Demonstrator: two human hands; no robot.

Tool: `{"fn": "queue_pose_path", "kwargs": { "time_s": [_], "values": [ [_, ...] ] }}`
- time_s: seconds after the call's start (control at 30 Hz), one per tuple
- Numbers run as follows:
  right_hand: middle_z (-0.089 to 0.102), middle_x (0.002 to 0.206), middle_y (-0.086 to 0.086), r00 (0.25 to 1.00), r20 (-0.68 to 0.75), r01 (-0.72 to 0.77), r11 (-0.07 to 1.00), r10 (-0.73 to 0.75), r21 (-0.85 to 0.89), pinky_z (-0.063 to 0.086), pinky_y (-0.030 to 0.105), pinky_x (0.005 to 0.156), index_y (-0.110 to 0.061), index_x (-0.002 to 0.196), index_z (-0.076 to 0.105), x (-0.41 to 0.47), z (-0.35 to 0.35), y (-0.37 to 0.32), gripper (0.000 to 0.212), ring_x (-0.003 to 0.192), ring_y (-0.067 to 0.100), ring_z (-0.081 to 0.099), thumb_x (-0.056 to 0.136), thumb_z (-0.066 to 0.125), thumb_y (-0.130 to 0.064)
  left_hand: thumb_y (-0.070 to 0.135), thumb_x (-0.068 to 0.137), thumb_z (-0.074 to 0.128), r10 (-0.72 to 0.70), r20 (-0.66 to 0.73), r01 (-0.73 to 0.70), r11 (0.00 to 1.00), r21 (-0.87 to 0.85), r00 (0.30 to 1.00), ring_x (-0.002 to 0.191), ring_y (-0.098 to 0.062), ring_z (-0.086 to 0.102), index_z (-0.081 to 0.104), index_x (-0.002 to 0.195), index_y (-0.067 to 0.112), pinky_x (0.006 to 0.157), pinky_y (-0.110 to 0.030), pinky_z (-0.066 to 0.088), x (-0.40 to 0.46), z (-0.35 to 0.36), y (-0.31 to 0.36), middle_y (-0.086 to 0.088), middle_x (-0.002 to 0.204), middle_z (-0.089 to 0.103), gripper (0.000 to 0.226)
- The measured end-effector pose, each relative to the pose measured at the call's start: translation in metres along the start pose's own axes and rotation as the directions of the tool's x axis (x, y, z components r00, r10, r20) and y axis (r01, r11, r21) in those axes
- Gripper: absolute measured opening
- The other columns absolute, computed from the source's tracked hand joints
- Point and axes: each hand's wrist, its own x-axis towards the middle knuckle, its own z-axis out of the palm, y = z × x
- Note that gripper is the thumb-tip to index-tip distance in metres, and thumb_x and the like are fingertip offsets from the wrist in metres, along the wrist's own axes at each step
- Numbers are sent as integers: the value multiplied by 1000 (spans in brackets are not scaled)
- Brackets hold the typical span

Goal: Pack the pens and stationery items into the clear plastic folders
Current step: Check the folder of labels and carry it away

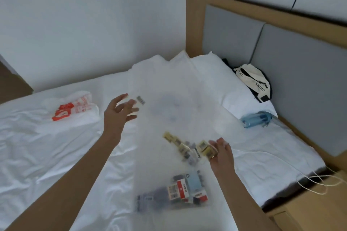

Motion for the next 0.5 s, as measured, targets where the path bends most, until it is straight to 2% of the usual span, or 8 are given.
{"fn": "queue_pose_path", "kwargs": {
  "time_s": [0.1,0.2,0.27,0.33,0.4,0.43,0.5],
  "values": [
    [62,86,10,999,42,-11,993,6,118,55,34,65,-14,85,44,-16,19,-8,14,73,21,62,99,48,-18,19,82,66,-88,145,93,995,-28,985,90,-24,68,56,119,15,82,-36,56,-18,4,-2,-9,103,70,39],
    [68,75,6,996,84,-26,980,10,197,54,35,66,-15,83,44,-36,38,-10,17,69,20,65,99,46,-15,35,76,64,-156,293,159,987,15,943,101,-26,66,58,115,22,87,-36,53,-40,19,-7,-9,111,68,42],
    [69,72,5,995,102,-46,969,21,242,51,36,67,-15,81,43,-52,47,-9,18,71,22,63,99,46,-15,39,84,56,-121,332,126,992,6,936,106,-26,64,59,115,22,88,-34,53,-49,35,-5,-5,112,68,36],
    [67,83,8,989,141,-80,958,42,274,50,37,69,-15,82,46,-69,51,-7,17,78,25,60,92,59,-19,33,97,43,-43,302,61,997,-49,952,104,-24,66,58,117,17,84,-32,55,-57,48,5,-5,112,69,29],
    [69,91,10,976,210,-119,946,57,300,54,36,66,-15,81,53,-87,50,-5,41,83,26,64,61,87,-25,28,103,33,29,266,-1,995,-104,964,99,-24,68,59,114,15,80,-33,56,-63,57,19,-7,109,70,30],
    [70,94,9,969,241,-131,945,58,299,55,36,66,-16,83,56,-93,47,-5,47,87,27,65,52,89,-27,26,104,32,52,268,-16,991,-132,962,97,-25,69,59,112,15,80,-35,56,-66,60,25,-7,108,71,31],
    [69,104,8,960,280,-106,953,24,284,55,38,72,-16,93,56,-103,38,-6,30,97,26,65,70,71,-26,23,104,31,76,304,-22,984,-177,950,97,-27,69,60,110,15,82,-38,56,-68,63,37,-10,107,71,31]
  ]
}}
